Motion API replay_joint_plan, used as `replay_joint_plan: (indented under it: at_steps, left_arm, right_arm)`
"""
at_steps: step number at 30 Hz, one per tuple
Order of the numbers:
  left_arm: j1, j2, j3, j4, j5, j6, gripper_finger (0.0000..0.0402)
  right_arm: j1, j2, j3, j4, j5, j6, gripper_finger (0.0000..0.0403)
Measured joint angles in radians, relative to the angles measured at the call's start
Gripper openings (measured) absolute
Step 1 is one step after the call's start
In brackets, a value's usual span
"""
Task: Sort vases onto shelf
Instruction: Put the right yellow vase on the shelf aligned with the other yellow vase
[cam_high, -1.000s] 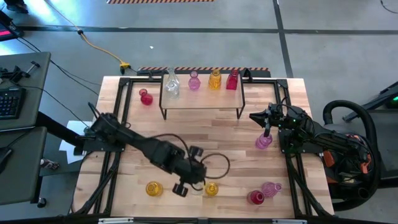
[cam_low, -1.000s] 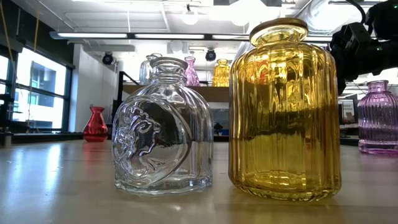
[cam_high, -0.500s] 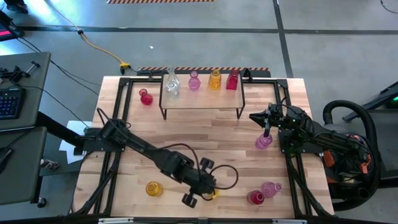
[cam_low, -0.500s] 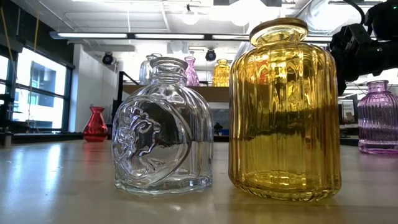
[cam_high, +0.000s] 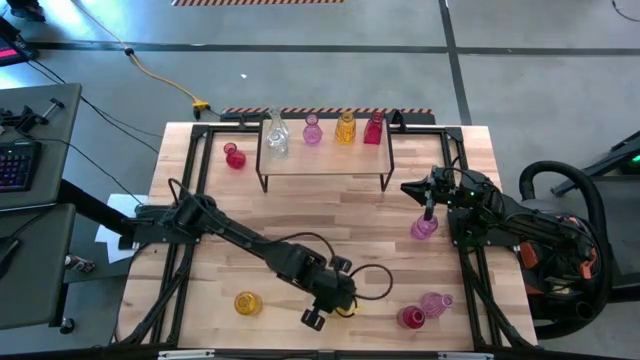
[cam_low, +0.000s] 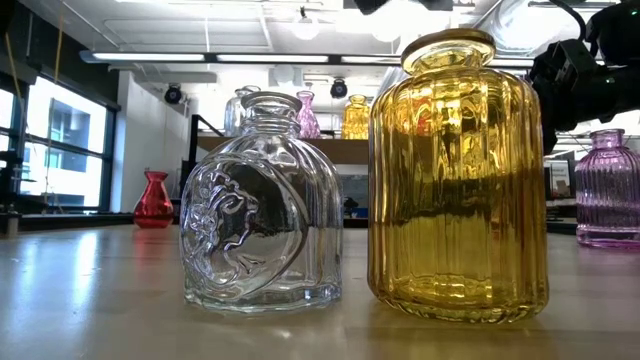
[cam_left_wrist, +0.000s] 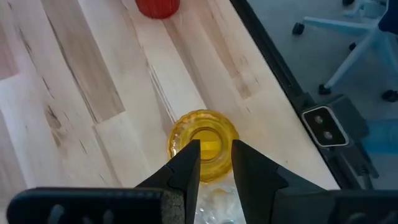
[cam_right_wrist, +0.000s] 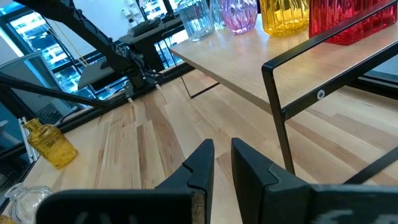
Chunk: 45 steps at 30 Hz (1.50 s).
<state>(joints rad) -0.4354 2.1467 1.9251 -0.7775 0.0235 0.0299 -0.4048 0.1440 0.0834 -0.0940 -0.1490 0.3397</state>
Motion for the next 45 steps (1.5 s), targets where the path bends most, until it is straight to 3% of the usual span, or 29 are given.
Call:
replay_joint_plan:
  at_steps: [12, 45]
  left_arm:
    - [0.03, 0.007, 0.0, 0.016, 0.006, 0.027, 0.0117]
    - [0.043, 0.069, 0.0, -0.003, 0.061, 0.023, 0.0114]
  right_arm:
    - [0.0, 0.0, 0.0, 0.0, 0.0, 0.0, 0.0037]
    - [0.0, 0.0, 0.0, -0.019, 0.0, 0.0, 0.0037]
